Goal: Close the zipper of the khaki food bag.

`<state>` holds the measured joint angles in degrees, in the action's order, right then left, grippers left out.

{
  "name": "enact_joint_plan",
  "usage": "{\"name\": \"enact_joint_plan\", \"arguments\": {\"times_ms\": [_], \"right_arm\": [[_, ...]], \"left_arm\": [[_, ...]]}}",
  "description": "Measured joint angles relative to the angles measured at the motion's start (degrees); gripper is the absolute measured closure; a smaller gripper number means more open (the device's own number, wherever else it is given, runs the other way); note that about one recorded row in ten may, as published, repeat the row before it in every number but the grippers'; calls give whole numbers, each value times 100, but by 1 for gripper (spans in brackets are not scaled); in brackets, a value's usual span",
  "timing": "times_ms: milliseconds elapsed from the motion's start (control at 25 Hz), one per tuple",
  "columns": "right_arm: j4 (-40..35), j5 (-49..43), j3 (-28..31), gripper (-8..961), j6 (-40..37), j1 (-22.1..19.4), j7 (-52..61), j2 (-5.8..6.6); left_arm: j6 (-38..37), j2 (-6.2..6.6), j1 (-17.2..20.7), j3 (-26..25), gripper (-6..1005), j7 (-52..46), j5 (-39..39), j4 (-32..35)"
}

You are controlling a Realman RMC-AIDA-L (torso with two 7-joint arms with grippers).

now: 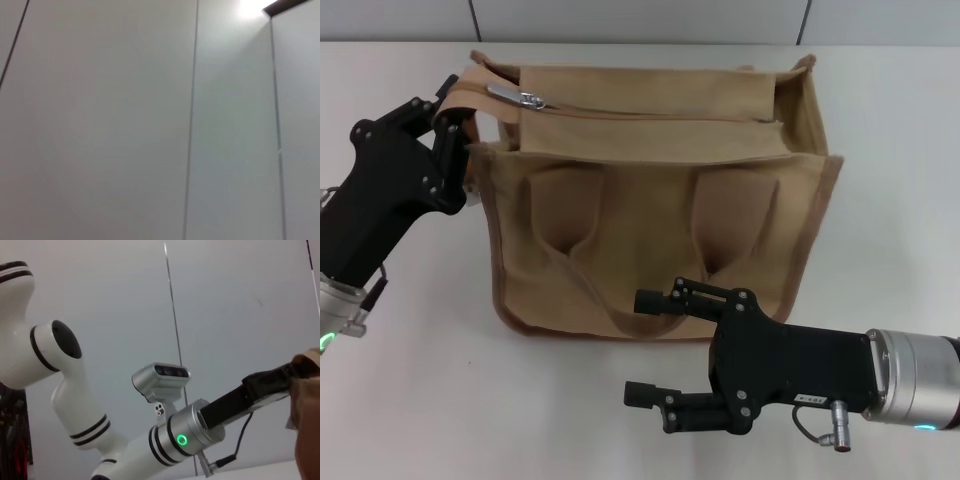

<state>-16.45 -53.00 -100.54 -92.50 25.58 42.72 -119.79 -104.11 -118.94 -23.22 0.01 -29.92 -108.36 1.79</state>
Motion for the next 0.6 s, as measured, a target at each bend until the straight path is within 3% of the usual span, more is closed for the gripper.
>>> {"name": "enact_joint_plan", "arguments": {"times_ms": [240,400,600], "right_arm": [[-1,12,189,143,-554,-33,181,5],[-32,25,771,143,-1065,-121,249,4],[-29,248,1177,142,-1000,4,1059,13]], "left_arm": [[-209,-14,-202,43,974,-450,-42,-188],[-283,-15,-269,65,975,-517,-44,-270],[-488,-15,-293,169,973,-520,-45,-295]]}}
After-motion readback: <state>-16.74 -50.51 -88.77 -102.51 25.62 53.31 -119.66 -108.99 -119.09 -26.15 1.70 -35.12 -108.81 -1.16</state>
